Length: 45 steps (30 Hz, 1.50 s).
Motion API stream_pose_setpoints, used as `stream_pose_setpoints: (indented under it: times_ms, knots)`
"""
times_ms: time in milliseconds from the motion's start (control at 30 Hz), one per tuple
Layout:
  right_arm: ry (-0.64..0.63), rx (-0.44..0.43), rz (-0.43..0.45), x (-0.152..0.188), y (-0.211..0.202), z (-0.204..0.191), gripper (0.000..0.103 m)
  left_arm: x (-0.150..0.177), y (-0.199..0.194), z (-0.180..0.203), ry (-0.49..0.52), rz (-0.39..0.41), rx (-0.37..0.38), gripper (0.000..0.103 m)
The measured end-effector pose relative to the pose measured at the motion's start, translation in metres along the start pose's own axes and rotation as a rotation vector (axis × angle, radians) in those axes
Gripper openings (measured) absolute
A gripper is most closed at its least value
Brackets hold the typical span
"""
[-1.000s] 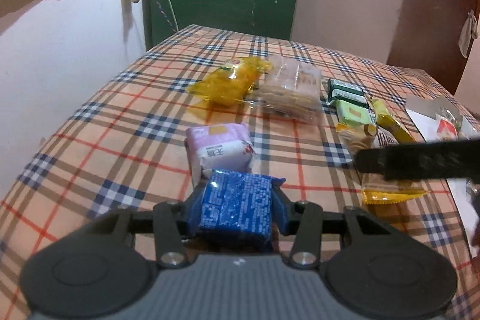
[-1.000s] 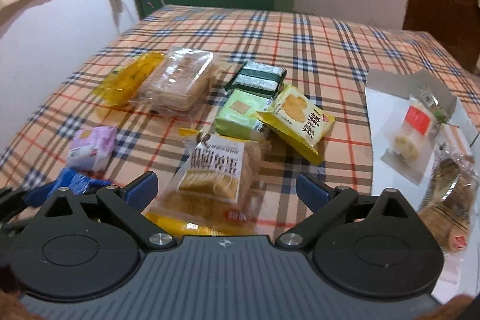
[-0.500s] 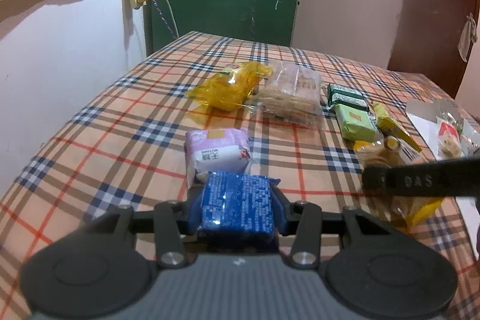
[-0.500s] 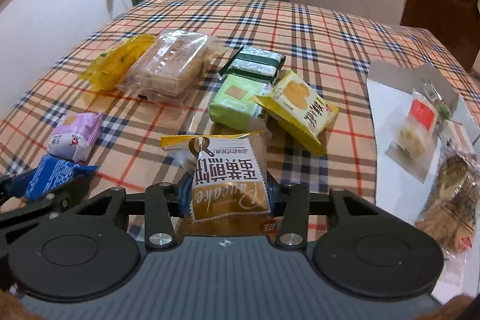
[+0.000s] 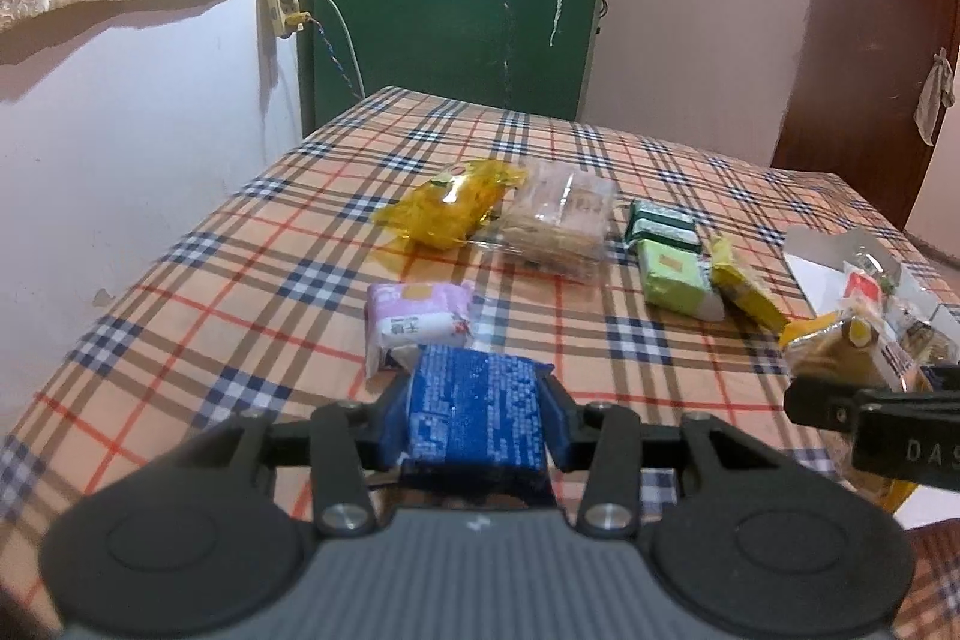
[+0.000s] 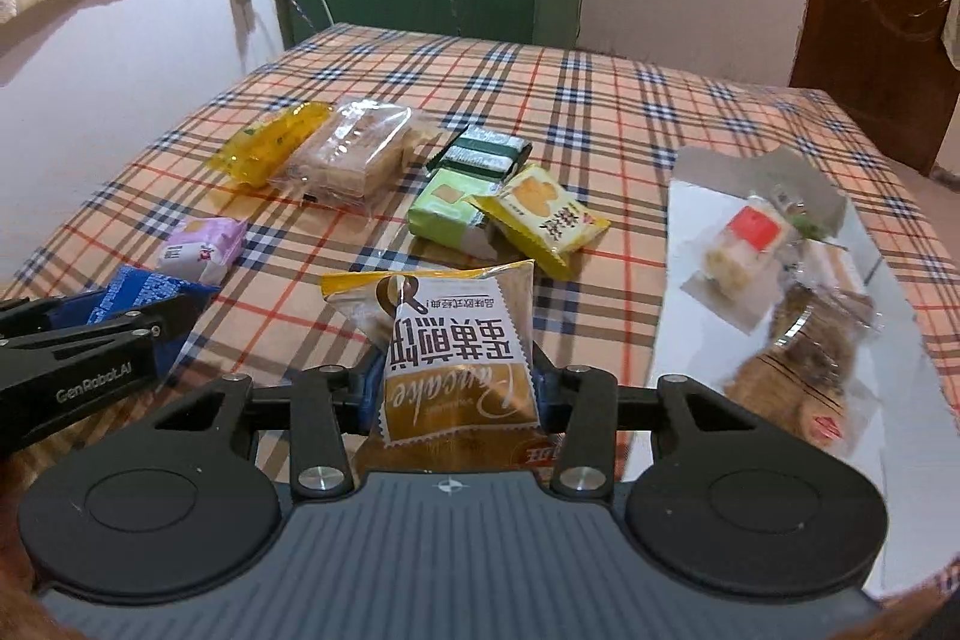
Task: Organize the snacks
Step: 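Grasp the blue packet with the left tool while the right tool grasps the brown Pancake bag, then carry the blue packet and Pancake bag over the white box with both tools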
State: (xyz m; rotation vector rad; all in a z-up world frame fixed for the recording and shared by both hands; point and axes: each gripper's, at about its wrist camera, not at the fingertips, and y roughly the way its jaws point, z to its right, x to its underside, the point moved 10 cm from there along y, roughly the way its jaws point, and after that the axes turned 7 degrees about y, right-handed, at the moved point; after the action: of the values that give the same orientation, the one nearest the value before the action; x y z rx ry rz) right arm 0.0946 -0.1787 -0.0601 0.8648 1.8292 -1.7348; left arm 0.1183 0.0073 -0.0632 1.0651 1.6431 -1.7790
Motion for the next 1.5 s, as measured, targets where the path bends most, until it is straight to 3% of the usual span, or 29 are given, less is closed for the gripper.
stream_pose_setpoints:
  times_ms: [633,1500]
  knots:
    - [-0.009,0.006,0.068,0.003,-0.059,0.017,0.054,-0.015,-0.052,0.027,0.022,0.034,-0.004,0.043]
    - [0.024,0.057,0.114,0.004,-0.09,0.042,0.054,-0.023,-0.067,0.065,0.05,0.038,0.064,0.043]
